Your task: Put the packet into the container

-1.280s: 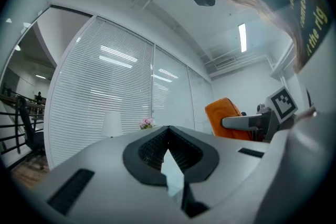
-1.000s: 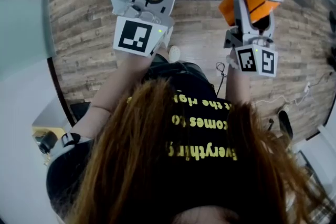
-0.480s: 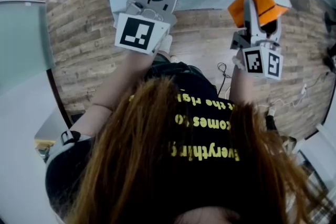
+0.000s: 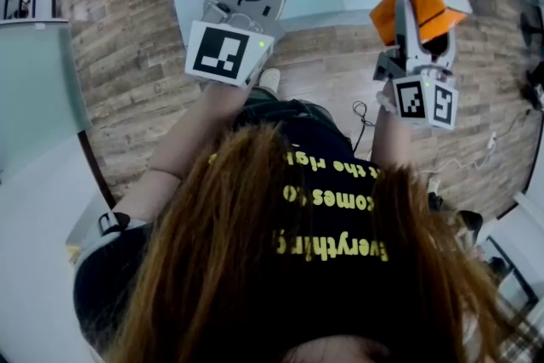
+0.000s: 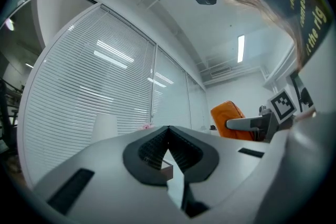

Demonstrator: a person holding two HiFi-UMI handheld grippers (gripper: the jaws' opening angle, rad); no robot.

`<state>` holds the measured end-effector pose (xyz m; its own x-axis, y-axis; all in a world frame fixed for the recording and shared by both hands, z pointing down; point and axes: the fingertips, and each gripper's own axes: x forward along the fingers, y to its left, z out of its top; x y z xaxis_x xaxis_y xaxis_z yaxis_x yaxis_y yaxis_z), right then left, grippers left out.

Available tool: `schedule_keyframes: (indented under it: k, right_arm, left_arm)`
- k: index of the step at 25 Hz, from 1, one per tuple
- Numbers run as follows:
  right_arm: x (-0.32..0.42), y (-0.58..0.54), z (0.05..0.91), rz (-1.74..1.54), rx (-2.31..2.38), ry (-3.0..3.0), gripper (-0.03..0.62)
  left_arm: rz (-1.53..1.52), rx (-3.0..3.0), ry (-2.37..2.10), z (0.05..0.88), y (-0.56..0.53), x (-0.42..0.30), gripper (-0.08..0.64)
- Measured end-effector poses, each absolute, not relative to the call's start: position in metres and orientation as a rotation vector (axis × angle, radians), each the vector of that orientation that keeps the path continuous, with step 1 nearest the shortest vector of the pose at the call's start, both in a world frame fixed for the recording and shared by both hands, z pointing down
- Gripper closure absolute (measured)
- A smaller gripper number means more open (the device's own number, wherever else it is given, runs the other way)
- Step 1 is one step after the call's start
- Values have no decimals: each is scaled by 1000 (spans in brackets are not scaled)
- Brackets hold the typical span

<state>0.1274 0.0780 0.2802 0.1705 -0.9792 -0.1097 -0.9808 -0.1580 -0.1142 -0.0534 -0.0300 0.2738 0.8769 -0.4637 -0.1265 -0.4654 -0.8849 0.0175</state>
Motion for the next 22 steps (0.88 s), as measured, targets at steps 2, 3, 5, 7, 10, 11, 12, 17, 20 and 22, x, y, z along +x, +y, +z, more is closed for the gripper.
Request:
schedule_keyframes:
  k: [2,3,5,7,10,11,12,17,20,22]
  right_arm:
    - [129,85,280,15,-2280,1921,230]
    - [130,90,278,20,-2280,1918,230]
    - [131,94,275,28,-2279,1914,230]
    - [131,89,274,28,-2279,1911,230]
    - [128,80,277,17,-2285,1913,230]
    - [128,78,277,14,-2287,1915,230]
    - [127,78,277,11,-2286,1917,230]
    - [121,76,277,-5,-2265,1935,230]
    - [119,74,275,-1,-2272,1946,230]
    - [117,70,275,-3,-2262,1956,230]
  left_arm:
    - [206,-3027,748,271,-25,-52,559]
    - [213,-3023,746,269,-21,-51,559]
    - [223,-3019,742,265,-17,-50,560]
    - [225,-3020,742,265,-22,-50,559]
    - [219,-3029,752,269,-32,-52,559]
    - [217,-3032,755,270,-33,-53,558]
    - [218,-3034,758,270,-34,-54,559]
    - [229,-3046,765,271,-35,-55,560]
    - [231,-3049,774,272,-36,-56,559]
    - [229,-3044,790,273,-39,-57,559]
